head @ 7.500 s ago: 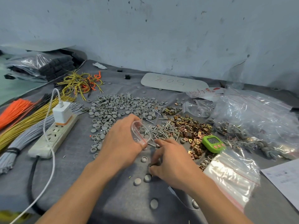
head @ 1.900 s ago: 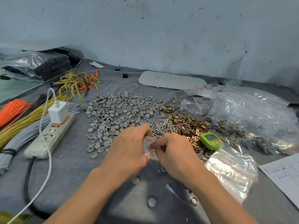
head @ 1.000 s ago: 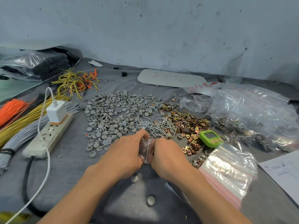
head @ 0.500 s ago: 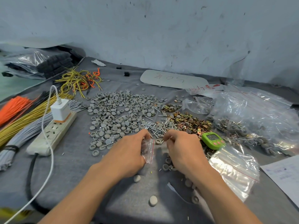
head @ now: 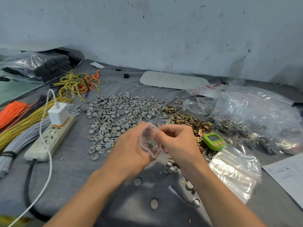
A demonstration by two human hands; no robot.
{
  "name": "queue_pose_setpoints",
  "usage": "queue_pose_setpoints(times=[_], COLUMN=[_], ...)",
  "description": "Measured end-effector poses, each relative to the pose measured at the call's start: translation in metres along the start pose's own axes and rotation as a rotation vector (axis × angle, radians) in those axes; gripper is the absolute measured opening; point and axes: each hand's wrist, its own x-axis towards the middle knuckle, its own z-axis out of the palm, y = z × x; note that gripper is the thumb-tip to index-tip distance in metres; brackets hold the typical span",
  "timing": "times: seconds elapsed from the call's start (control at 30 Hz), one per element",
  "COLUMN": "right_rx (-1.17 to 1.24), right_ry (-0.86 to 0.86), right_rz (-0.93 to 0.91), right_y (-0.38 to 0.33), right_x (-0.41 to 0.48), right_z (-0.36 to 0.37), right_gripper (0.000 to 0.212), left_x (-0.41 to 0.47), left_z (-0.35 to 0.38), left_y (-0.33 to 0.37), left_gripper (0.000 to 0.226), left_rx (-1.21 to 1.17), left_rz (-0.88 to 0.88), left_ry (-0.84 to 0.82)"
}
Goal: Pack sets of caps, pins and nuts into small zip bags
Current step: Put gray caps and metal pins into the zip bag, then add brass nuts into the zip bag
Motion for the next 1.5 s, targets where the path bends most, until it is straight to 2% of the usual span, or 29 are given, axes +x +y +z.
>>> queue_pose_setpoints(times=[0.07, 0.13, 0.23, 0.3, 0.37, 0.4, 0.43, 0.47, 0.53, 0.57, 0.63, 0.73, 0.8, 0.9, 1.17, 1.27, 1.4, 1.5], right_rx=[0.394, 0.579, 0.541, 0.522, 0.572, 0.528, 0.361, 0.070, -0.569, -0.747, -0.915, -1.141, -1.133, -1.114, -1.021, -0.951, -0.793, -0.413], right_ry=[0.004, 0.023, -0.043, -0.121, -0.014, 0.093, 0.200, 0.289, 0.332, 0.279, 0.115, -0.112, -0.148, -0.170, -0.069, -0.033, 0.108, 0.171], right_rz=[0.152, 0.261, 0.264, 0.274, 0.318, 0.318, 0.291, 0.246, 0.181, 0.198, 0.272, 0.242, 0.236, 0.242, 0.244, 0.254, 0.204, 0.226], right_y=[0.001, 0.003, 0.004, -0.001, -0.001, 0.000, 0.001, 0.002, 0.006, 0.009, 0.017, 0.024, 0.023, 0.021, 0.020, 0.023, 0.023, 0.019], right_x=[0.002, 0.004, 0.005, 0.004, 0.006, 0.009, 0.011, 0.013, 0.013, 0.013, 0.010, 0.004, 0.001, -0.001, -0.006, -0.007, -0.009, -0.012], right_z=[0.001, -0.002, -0.007, -0.011, -0.023, -0.032, -0.044, -0.056, -0.075, -0.080, -0.081, -0.073, -0.072, -0.072, -0.078, -0.082, -0.088, -0.093], right_gripper=[0.007, 0.006, 0.012, 0.029, 0.044, 0.041, 0.031, 0.019, 0.018, 0.024, 0.037, 0.040, 0.030, 0.021, 0.033, 0.030, 0.026, 0.030], left_x=[0.000, 0.000, 0.000, 0.000, 0.003, 0.005, 0.007, 0.009, 0.014, 0.016, 0.016, 0.013, 0.009, 0.008, 0.013, 0.014, 0.016, 0.016], left_z=[0.000, 0.002, 0.004, 0.004, 0.005, 0.005, 0.005, 0.003, -0.001, -0.003, -0.008, 0.000, 0.011, 0.027, 0.039, 0.045, 0.049, 0.051], left_y=[0.002, 0.003, 0.006, 0.008, 0.007, 0.006, 0.004, 0.003, 0.001, 0.001, 0.000, -0.001, 0.001, 0.005, 0.007, 0.009, 0.012, 0.018], left_gripper=[0.043, 0.047, 0.048, 0.041, 0.035, 0.032, 0.031, 0.029, 0.030, 0.032, 0.037, 0.047, 0.052, 0.059, 0.056, 0.057, 0.051, 0.052], left_rx=[-0.033, -0.044, -0.110, -0.230, -0.382, -0.466, -0.539, -0.585, -0.532, -0.435, -0.152, 0.229, 0.289, 0.219, 0.165, 0.160, 0.186, 0.200], left_rz=[-0.005, -0.010, 0.037, 0.060, 0.016, -0.036, -0.090, -0.136, -0.173, -0.165, -0.106, 0.016, 0.027, 0.009, 0.030, 0.044, 0.019, 0.005], left_ry=[0.023, 0.040, 0.063, 0.066, 0.073, 0.086, 0.109, 0.141, 0.231, 0.279, 0.332, 0.262, 0.218, 0.149, 0.098, 0.057, 0.018, -0.011])
